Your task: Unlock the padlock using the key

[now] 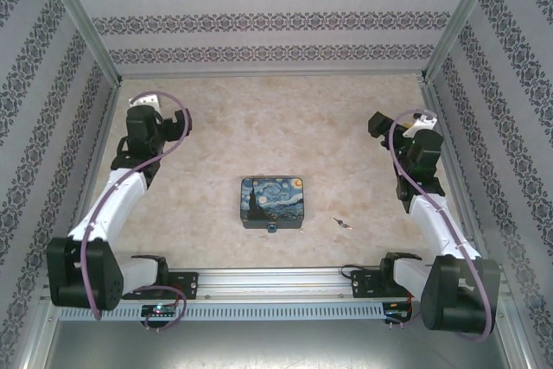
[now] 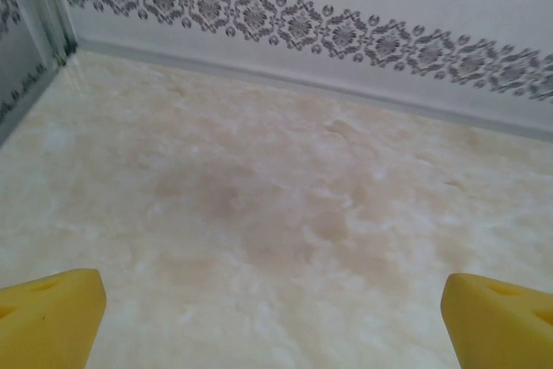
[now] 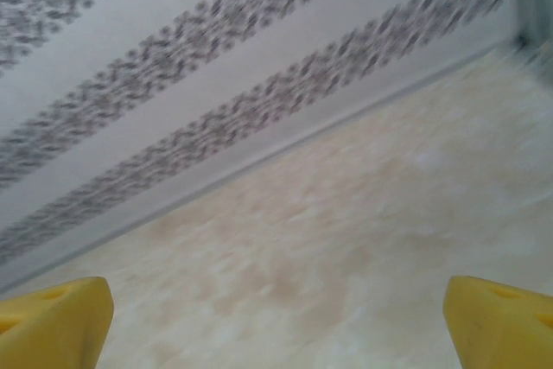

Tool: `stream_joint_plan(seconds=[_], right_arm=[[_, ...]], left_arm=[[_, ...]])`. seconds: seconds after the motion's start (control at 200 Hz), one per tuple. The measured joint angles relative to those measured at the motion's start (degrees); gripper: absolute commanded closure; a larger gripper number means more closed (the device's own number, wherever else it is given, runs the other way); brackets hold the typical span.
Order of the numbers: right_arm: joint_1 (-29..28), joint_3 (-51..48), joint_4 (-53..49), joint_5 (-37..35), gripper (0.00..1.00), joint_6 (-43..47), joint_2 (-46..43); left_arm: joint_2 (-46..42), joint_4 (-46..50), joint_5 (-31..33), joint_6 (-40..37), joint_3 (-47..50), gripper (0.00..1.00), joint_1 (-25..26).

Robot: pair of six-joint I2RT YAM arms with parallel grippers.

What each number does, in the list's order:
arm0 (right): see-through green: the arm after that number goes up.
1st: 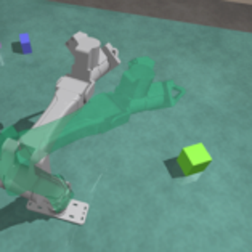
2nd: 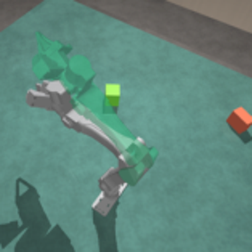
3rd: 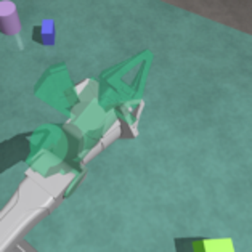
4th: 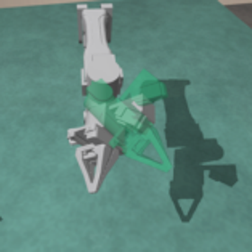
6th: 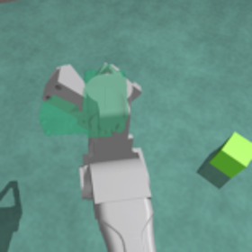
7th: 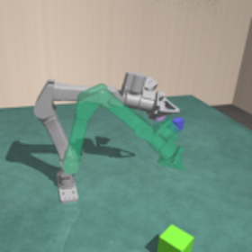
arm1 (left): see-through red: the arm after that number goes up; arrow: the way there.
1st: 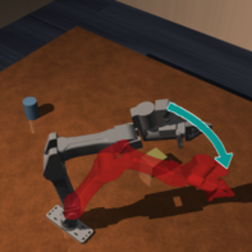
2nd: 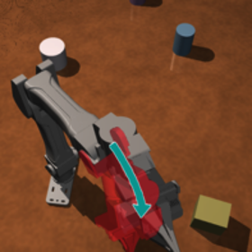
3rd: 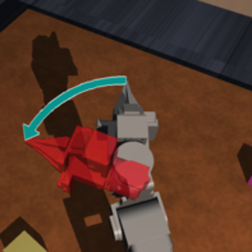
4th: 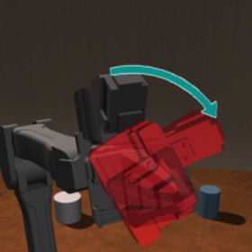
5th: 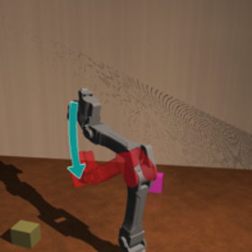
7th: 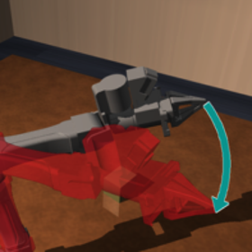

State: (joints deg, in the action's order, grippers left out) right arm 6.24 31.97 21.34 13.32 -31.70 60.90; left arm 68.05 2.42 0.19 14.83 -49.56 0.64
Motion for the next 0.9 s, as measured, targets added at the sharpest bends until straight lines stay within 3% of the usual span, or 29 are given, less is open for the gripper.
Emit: stream_joint_plan(seconds=[0.06, 0.155, 0.32, 0.49, 0.63, 0.789, 0.899], right_arm=[[0.0, 0.0, -2.2, 4.9, 0.19, -3.5, -0.1], [-1.0, -0.7, -6.2, 12.3, 0.24, -9.1, -0.1], [-8.7, -6.8, -11.6, 17.9, 0.26, -15.3, -3.1], [-22.4, -9.0, -18.9, 14.8, 0.27, -18.1, -9.2], [-31.3, -9.0, -21.2, 9.5, 0.27, -19.4, -9.2], [-38.6, -8.9, -23.1, 4.6, 0.32, -19.8, -4.6], [-42.6, -8.2, -23.4, 2.1, 0.36, -20.5, -0.9]], left_arm=[[-2.9, 4.6, -2.8, 3.6, -0.2, 0.0, 0.0], [-6.8, 9.8, -9.5, 8.9, 0.9, 0.0, 0.4], [-13.0, 14.4, -18.1, 16.8, 6.7, 0.0, 5.3], [-14.4, 16.7, -19.9, 21.3, 11.5, 0.0, 15.7], [-14.1, 16.1, -18.8, 24.6, 15.6, 0.0, 23.7], [-12.4, 14.1, -17.0, 27.4, 19.3, 0.01, 27.8], [-9.9, 11.5, -16.7, 28.7, 19.9, 0.07, 29.3]])
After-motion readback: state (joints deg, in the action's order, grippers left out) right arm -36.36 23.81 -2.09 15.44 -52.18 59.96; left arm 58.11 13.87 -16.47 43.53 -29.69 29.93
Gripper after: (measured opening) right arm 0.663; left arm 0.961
